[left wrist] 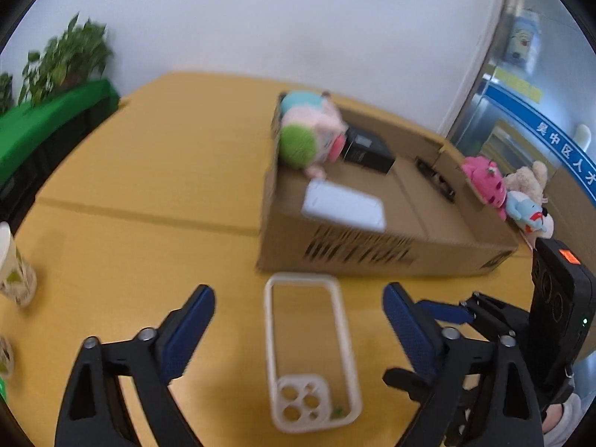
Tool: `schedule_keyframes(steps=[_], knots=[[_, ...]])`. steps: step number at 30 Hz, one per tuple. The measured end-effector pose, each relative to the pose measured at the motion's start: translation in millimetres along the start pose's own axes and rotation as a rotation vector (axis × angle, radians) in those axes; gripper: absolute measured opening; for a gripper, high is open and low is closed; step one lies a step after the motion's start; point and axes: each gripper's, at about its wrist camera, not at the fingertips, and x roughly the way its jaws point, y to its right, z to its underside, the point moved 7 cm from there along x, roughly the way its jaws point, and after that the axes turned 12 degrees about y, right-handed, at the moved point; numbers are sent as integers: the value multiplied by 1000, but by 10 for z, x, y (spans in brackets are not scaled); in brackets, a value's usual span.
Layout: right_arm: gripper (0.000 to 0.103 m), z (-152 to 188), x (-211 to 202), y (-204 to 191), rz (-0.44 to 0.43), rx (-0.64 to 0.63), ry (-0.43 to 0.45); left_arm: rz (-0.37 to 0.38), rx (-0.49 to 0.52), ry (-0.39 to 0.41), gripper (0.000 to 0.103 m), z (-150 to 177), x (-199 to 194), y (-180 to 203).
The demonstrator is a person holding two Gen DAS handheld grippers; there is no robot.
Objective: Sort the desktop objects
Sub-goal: 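Move the left gripper to the clear phone case on the table, then grasp the phone case rim with the left gripper and lift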
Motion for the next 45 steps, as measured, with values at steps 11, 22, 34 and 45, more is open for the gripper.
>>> schedule_keyframes(steps=[11, 22, 34, 45], knots=[[44, 292, 357, 60, 87, -62, -92, 6, -8, -156, 33, 616, 315, -123], [8, 415, 67, 261, 97, -15, -80, 58, 47, -183, 10, 680, 449, 393], [8, -234, -1095, 607, 156, 58, 208, 177, 222, 49, 6, -432, 85, 1592], [6, -1276, -1299, 1138, 277, -48, 323, 376, 324, 148, 0, -1444, 360, 2549]])
